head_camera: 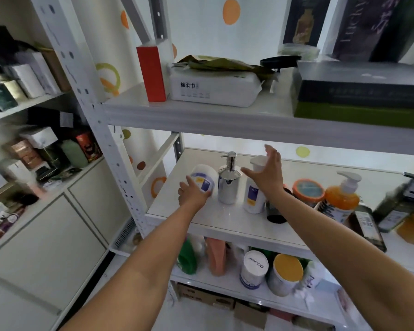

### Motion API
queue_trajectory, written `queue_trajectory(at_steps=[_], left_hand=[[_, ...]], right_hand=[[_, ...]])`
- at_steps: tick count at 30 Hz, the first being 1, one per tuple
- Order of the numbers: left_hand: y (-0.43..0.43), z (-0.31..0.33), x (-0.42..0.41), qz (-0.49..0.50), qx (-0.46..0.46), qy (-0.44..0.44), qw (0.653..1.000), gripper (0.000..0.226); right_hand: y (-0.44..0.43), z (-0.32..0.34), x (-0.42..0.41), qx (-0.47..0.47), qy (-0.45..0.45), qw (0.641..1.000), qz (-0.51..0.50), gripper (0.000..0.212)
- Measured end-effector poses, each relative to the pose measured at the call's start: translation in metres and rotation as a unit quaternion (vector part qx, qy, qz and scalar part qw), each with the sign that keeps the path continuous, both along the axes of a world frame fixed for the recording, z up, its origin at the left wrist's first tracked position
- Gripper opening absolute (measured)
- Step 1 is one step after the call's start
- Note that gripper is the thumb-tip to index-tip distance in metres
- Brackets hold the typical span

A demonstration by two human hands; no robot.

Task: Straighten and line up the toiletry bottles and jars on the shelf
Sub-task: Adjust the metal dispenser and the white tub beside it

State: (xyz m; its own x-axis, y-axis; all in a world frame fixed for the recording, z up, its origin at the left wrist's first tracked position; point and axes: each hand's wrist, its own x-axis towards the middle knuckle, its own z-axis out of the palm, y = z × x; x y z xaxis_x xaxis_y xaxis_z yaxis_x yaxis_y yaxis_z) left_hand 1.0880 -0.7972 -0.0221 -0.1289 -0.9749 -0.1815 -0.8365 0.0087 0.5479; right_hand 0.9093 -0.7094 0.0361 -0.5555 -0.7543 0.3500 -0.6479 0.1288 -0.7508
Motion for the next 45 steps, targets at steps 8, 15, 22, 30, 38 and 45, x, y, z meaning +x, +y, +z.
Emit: queue_trajectory(at_steps=[8,15,22,30,38,45], left_hand=[[-0.011,0.004,-0.01,-0.008,0.021,-0.07,0.997,0.099],[-0.013,0.007,-0.002,-0.037,0.024,-0.08,0.996,0.097],[-0.001,0.009,-0.002,-0.063,0.004,-0.105,0.992,0.096],[0.012,0.008,0.007,-0.058,-0.009,-0.102,0.993,0.093],[0.026,0.009,0.007,-0.084,-0.029,-0.111,0.99,0.093],[0.035,0.01,0.001,-0.09,-0.019,-0.102,0.991,0.09]], right_hand=[[-0.038,0.036,0.002,0.183,0.371,0.9,0.135,0.086],[-0.051,0.038,0.014,0.251,0.381,0.875,0.163,0.053],[-0.043,0.048,0.018,0.232,0.345,0.895,0.163,0.028],[-0.019,0.051,0.032,0.214,0.354,0.891,0.185,0.022],[0.006,0.051,0.034,0.245,0.344,0.882,0.21,0.029],[0.03,0.048,0.031,0.224,0.304,0.901,0.214,0.028]])
